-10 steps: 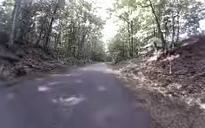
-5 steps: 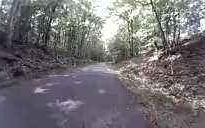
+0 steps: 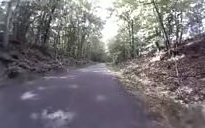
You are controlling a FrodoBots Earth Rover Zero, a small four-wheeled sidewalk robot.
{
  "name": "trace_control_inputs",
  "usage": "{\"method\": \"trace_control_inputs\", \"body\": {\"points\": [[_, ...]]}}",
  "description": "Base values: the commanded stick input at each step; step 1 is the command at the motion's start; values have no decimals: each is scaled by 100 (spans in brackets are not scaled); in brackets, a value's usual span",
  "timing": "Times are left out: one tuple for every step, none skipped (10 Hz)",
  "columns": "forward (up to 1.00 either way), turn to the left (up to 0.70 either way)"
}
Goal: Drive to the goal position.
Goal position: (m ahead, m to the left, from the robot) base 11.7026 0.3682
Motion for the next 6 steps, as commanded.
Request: {"method": "trace_control_inputs", "body": {"points": [[70, 0], [70, 0], [70, 0], [70, 0], [70, 0], [70, 0]]}}
